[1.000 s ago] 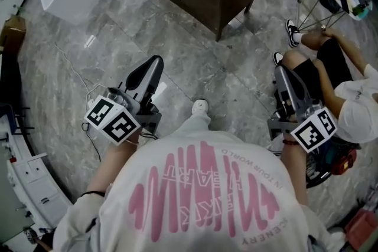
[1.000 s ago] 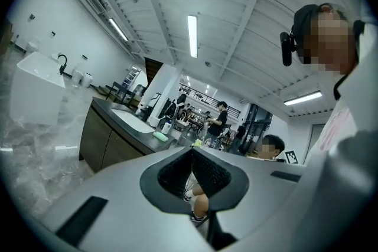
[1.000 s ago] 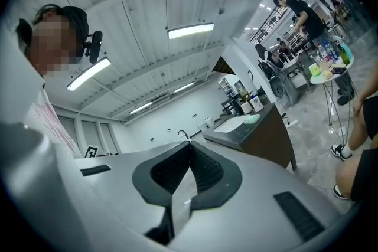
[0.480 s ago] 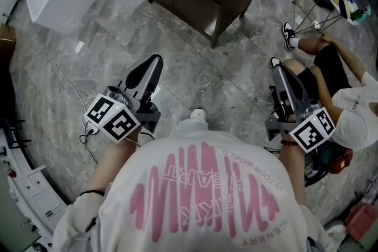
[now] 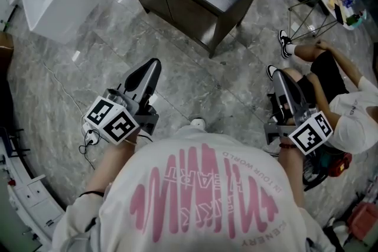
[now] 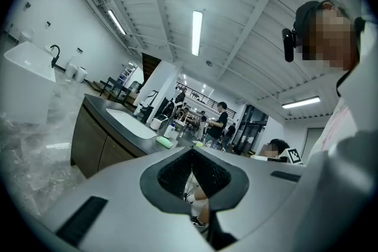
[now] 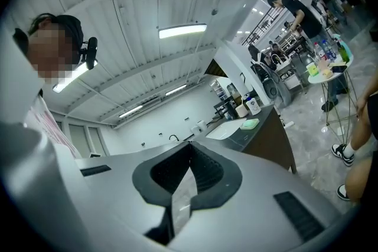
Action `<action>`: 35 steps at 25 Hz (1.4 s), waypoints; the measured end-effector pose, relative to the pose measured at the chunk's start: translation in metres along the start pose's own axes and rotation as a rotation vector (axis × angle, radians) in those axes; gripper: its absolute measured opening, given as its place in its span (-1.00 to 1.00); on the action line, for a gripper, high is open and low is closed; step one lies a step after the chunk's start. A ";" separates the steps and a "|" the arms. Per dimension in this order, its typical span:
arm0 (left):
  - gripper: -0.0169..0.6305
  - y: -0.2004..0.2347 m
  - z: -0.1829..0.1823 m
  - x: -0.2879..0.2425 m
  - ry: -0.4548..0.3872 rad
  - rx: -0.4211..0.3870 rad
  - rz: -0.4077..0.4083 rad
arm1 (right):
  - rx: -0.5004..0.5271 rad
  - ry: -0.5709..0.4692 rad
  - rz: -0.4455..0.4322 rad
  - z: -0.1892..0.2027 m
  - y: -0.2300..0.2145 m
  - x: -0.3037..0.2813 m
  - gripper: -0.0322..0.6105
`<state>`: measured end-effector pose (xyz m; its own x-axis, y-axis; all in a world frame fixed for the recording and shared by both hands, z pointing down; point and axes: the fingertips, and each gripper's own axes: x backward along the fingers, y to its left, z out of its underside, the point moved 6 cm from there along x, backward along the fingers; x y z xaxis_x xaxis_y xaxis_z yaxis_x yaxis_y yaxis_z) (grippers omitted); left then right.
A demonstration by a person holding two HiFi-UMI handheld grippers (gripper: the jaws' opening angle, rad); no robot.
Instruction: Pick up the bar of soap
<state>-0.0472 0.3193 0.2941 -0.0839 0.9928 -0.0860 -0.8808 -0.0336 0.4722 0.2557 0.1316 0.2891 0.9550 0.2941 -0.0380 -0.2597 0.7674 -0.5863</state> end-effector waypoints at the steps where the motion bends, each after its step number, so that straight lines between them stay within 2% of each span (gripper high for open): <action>1: -0.91 0.002 -0.001 -0.001 0.000 0.001 0.002 | -0.004 -0.001 -0.002 0.000 0.000 -0.003 -0.87; 12: -0.91 0.019 -0.005 -0.009 -0.004 0.022 0.004 | -0.012 0.010 0.006 0.002 -0.002 -0.018 -0.87; 26: -0.91 0.027 -0.005 -0.005 0.010 0.018 -0.017 | -0.077 -0.008 -0.013 0.007 -0.010 -0.030 -0.87; 29: -0.91 0.028 -0.007 -0.002 -0.001 0.029 -0.021 | -0.032 -0.009 -0.023 -0.001 0.000 -0.037 -0.87; 33: -0.91 0.025 -0.005 -0.002 -0.025 0.046 -0.021 | -0.056 0.010 -0.026 0.004 -0.002 -0.029 -0.87; 35: -0.91 0.024 -0.008 -0.001 -0.056 0.033 -0.036 | -0.035 0.001 -0.011 -0.001 -0.003 -0.025 -0.87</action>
<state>-0.0715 0.3162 0.2986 -0.0253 0.9982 -0.0552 -0.8670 0.0056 0.4982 0.2331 0.1219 0.2907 0.9580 0.2848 -0.0326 -0.2440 0.7504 -0.6144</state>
